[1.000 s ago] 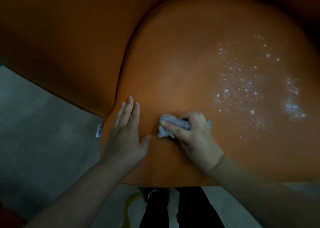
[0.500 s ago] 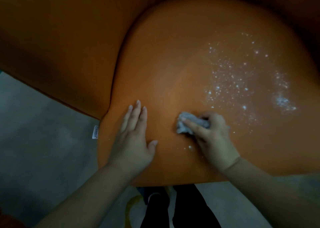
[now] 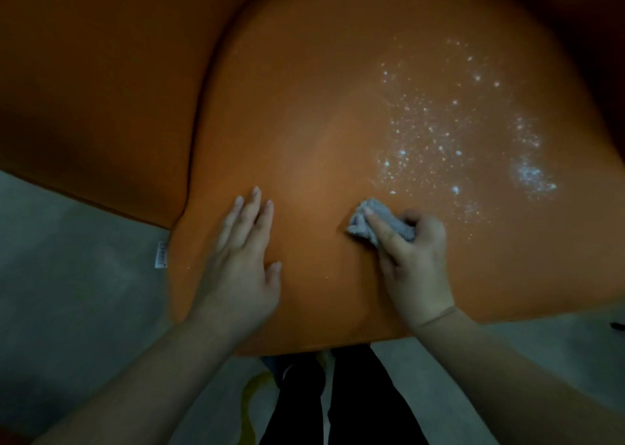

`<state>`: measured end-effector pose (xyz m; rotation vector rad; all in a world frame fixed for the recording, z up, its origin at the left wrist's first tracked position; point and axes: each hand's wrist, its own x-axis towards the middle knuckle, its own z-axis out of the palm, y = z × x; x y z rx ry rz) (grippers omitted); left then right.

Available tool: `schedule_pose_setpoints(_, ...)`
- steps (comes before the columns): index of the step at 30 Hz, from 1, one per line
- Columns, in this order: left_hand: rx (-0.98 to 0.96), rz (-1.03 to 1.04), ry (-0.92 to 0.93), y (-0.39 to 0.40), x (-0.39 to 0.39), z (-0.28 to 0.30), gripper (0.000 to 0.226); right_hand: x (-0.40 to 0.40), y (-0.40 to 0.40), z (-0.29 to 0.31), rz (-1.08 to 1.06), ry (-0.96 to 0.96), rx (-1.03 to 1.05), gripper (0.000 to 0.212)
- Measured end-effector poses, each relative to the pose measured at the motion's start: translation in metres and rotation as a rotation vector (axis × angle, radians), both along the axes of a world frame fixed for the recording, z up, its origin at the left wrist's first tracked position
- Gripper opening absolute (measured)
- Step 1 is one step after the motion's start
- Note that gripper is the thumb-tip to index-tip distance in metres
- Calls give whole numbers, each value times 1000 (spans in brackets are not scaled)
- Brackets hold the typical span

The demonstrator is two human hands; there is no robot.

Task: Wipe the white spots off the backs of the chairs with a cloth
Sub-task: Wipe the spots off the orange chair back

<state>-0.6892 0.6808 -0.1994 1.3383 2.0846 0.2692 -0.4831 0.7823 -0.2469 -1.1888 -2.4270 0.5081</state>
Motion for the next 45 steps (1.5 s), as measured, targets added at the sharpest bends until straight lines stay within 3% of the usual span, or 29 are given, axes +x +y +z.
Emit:
schedule_pose_setpoints(3, -1, -10, 20, -4, -5, -7, 81, -4, -15, -1, -176, 20, -20, 53)
schedule_pose_setpoints(6, 4, -4, 46, -6, -7, -10, 81, -34, -46, 0, -1, 25, -54, 43)
schedule_pose_setpoints(9, 12, -8, 54, -6, -7, -13, 79, -52, -25, 0, 62, 42, -49, 52)
schedule_pose_setpoints(14, 31, 1, 30, -9, -8, -15, 77, -18, -3, 0, -281, 35, -46, 61)
schedule_pose_setpoints(18, 61, -2, 54, -7, -11, -18, 74, -31, -58, 0, -75, 47, -68, 65)
schedule_pose_setpoints(22, 69, 11, 62, -7, -11, -21, 74, -53, -38, 3, 16, 60, -105, 57)
schedule_pose_setpoints(27, 54, 47, 48, -4, -6, -23, 74, -14, 6, 1, -344, 17, -80, 60)
schedule_pose_setpoints(30, 58, 56, 62, 6, -2, -22, 74, -16, -17, 1, -162, 4, -75, 63)
schedule_pose_setpoints(33, 65, 36, 77, 23, 3, -20, 75, -35, 2, 2, 64, -6, -56, 51)
schedule_pose_setpoints(37, 73, 18, 82, 46, 2, -19, 73, -33, 50, 3, -69, -14, 3, 45)
schedule_pose_setpoints(40, 79, 25, 81, 61, 0, -18, 72, -13, 38, 3, -218, -1, -49, 51)
schedule_pose_setpoints(45, 91, 14, 84, 84, 6, -17, 71, -33, 48, 7, 94, -34, -26, 44)
